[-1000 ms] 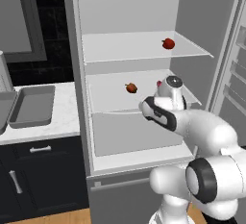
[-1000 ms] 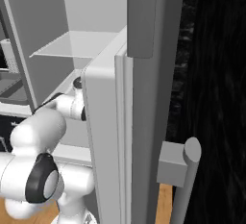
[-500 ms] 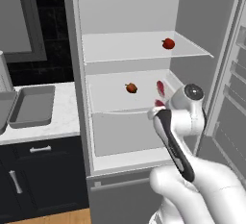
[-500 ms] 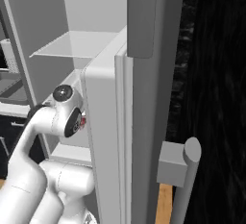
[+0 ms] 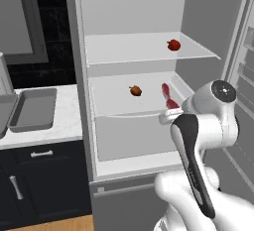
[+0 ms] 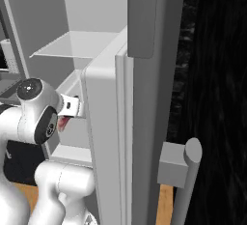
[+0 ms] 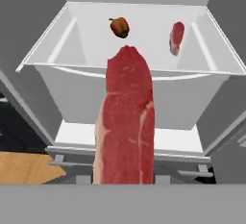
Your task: Place one bell pepper and one steak in each tupperware on the nearby counter, to pack two identical lunches.
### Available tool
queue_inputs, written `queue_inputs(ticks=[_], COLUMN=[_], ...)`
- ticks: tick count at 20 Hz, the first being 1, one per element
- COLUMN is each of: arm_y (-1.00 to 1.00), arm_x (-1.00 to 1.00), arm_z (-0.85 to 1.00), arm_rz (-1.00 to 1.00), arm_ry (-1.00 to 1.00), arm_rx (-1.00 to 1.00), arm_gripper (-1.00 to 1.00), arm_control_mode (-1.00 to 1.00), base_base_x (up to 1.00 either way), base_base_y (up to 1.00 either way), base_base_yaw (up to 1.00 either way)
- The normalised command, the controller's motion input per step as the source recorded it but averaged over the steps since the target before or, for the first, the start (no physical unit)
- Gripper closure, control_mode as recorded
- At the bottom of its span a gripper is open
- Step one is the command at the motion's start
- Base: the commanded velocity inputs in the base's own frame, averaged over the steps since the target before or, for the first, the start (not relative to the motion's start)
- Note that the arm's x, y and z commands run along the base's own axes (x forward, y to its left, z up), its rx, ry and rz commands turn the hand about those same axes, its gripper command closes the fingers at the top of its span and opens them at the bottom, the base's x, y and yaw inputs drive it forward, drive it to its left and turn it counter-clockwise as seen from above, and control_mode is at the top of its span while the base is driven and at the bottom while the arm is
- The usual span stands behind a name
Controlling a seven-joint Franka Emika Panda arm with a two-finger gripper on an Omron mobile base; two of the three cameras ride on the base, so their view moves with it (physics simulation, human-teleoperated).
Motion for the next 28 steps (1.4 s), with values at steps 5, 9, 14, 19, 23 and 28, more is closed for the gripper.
queue_inputs(ticks=[5,9,14,19,23,28], arm_y=[0.21,0.0,0.0,0.0,0.0,0.0], arm_x=[-0.28,0.0,0.0,0.0,0.0,0.0], arm_z=[0.21,0.0,0.0,0.0,0.0,0.0], arm_rz=[0.0,0.0,0.0,0.0,0.0,0.0], arm_ry=[-0.03,0.0,0.0,0.0,0.0,0.0], arm_rx=[-0.02,0.0,0.0,0.0,0.0,0.0], arm_gripper=[1.0,1.0,1.0,1.0,1.0,1.0], arm_control_mode=[1.0,1.0,1.0,1.0,1.0,1.0], base_base_x=[-0.44,-0.3,0.11,0.77,1.0,0.91], base_base_y=[0.45,1.0,1.0,1.0,1.0,0.93], base_base_yaw=[0.01,0.04,0.01,0.0,0.0,-0.01])
